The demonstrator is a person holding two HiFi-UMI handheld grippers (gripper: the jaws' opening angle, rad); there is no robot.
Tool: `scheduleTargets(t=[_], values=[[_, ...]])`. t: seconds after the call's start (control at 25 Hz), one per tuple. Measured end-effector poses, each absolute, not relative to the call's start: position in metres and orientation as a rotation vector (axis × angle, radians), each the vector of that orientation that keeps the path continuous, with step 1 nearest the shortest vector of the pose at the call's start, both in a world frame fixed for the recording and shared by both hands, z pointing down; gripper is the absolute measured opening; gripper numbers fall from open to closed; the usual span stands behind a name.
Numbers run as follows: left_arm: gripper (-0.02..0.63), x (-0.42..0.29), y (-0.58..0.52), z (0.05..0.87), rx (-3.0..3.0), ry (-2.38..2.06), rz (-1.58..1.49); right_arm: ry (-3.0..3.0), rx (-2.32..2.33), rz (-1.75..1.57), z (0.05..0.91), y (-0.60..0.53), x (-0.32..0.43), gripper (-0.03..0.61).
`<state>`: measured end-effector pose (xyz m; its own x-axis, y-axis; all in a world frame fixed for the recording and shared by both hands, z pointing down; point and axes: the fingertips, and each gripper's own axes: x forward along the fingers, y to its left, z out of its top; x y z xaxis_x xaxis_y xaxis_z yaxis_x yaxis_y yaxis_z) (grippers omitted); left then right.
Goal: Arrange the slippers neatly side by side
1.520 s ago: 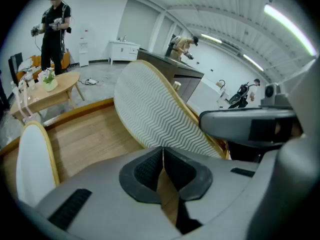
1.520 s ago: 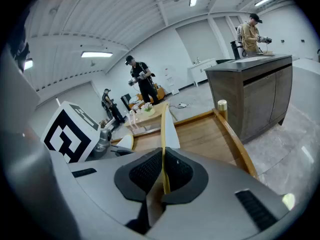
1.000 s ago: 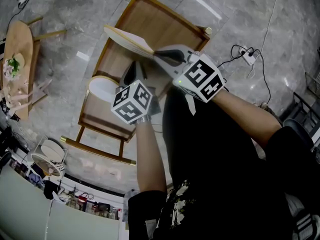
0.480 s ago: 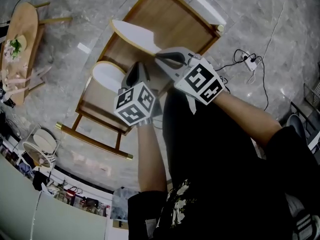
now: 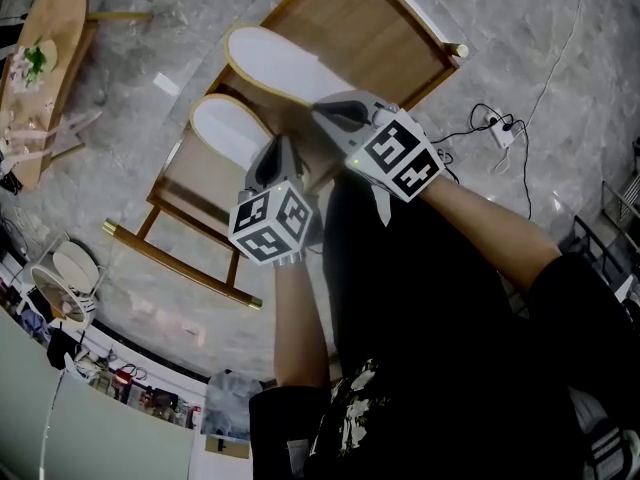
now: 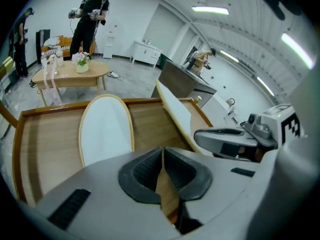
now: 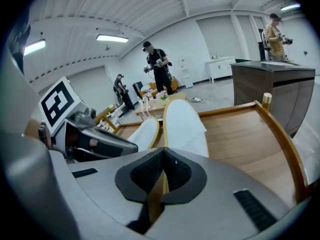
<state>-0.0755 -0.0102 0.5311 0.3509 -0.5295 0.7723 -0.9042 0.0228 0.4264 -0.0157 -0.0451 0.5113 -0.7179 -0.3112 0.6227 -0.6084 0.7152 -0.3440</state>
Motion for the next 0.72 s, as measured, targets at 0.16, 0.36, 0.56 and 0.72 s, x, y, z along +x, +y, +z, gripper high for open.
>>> scheduleTargets(t=[0.16, 0.36, 0.56, 0.72], values=[[0.008, -0.081, -0.004, 0.527, 1.641, -1.31, 0.451, -2.353, 0.685, 0.729, 0.523, -0.035, -0.022, 0.0], [0.008, -0.087, 0.007, 0.522, 1.64, -1.31, 0.406, -2.408, 0.675, 0.679, 0.518, -0.035, -0.036, 0.002], [0.008, -0.089, 0.02, 0.519, 1.632, -1.305, 0.379, -2.488, 0.746, 0.542, 0.497, -0.061, -0.036, 0.063], [0.008, -0.091, 0.033, 0.52, 1.618, -1.301, 0.368, -2.427, 0.813, 0.475, 0.509, -0.089, -0.02, 0.075]])
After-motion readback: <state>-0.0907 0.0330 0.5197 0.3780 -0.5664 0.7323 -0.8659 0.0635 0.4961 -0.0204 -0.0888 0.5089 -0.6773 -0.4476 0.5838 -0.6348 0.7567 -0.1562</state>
